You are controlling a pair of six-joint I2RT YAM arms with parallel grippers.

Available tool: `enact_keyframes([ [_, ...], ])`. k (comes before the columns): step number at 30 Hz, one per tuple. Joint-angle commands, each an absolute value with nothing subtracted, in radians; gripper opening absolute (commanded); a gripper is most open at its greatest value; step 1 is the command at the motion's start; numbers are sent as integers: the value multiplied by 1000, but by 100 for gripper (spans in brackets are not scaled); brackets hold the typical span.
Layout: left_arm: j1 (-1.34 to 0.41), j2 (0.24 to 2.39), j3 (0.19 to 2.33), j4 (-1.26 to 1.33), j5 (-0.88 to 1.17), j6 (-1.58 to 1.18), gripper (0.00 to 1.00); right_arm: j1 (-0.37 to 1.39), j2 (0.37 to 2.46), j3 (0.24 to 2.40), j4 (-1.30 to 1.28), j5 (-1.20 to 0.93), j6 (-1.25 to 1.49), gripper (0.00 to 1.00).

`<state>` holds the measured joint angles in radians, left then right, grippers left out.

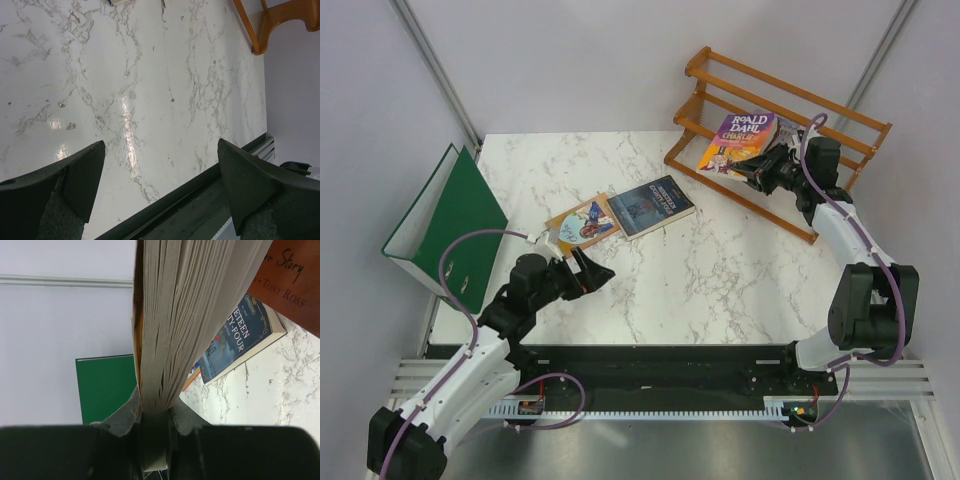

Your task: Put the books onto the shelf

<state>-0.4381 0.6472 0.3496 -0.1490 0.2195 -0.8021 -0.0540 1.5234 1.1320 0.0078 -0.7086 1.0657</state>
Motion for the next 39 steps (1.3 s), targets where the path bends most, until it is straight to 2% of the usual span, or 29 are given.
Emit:
enact_keyframes([
  [1, -437, 641, 345, -149, 224, -795, 100, -37, 1529, 1158, 81, -716, 1049, 8],
  [15, -437, 630, 345, -163, 218, -782, 100, -18, 1528, 1169, 66, -673, 1037, 8],
  [39, -437, 618, 360, -192, 213, -761, 100, -110, 1582, 1266, 15, -627, 1057, 8],
])
